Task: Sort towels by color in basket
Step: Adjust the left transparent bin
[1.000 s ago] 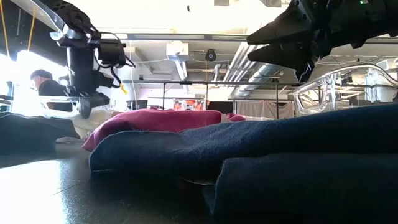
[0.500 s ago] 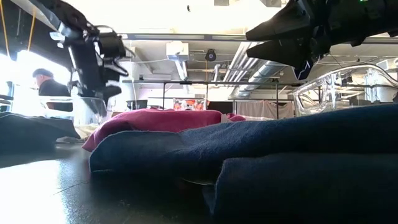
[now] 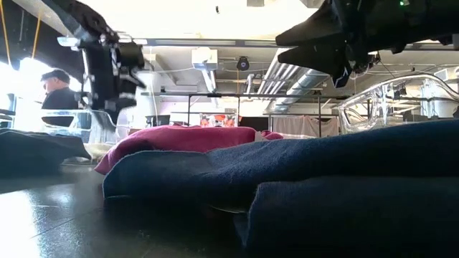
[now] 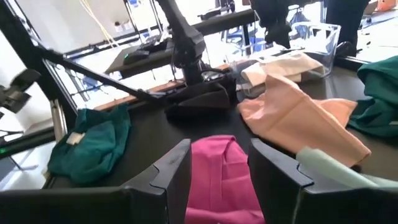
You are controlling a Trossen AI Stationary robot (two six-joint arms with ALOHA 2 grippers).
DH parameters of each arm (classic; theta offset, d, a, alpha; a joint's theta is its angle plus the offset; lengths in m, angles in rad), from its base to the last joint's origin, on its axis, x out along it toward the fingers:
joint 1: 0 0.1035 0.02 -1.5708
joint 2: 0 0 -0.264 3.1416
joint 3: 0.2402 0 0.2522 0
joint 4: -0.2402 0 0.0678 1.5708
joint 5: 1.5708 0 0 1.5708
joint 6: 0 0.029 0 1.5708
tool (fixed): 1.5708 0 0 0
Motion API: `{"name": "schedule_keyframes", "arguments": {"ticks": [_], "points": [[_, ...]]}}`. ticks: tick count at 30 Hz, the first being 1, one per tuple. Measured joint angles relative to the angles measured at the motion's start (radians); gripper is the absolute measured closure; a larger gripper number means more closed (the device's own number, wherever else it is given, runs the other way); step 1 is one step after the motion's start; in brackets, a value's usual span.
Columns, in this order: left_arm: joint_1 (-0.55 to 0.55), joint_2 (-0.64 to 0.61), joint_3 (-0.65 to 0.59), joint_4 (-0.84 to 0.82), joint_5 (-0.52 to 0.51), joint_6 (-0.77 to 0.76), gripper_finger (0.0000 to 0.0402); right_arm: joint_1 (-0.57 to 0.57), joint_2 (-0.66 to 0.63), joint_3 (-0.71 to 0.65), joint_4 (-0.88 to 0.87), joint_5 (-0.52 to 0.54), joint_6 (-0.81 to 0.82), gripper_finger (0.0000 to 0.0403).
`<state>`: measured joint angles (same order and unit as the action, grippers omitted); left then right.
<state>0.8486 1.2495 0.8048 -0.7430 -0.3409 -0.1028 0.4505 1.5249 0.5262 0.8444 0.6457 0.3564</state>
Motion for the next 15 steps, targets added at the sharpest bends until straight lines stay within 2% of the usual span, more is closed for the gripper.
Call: {"name": "schedule_keyframes", "arguments": {"ticks": [6,11,15], "points": [[-0.04,-0.158,0.036,0.007,0.0,-0.02,0.0303,-0.001,0.0,0.0,0.02,-0.011,-0.05,0.0252],[-0.133,-0.256,0.035,0.009,0.118,-0.047,0.0303,-0.001,0.0,0.0,0.037,-0.011,-0.051,0.0252],[-0.252,-0.267,0.035,0.053,0.166,-0.098,0.0303,-0.001,0.0,0.0,0.038,-0.011,-0.05,0.0252]]}}
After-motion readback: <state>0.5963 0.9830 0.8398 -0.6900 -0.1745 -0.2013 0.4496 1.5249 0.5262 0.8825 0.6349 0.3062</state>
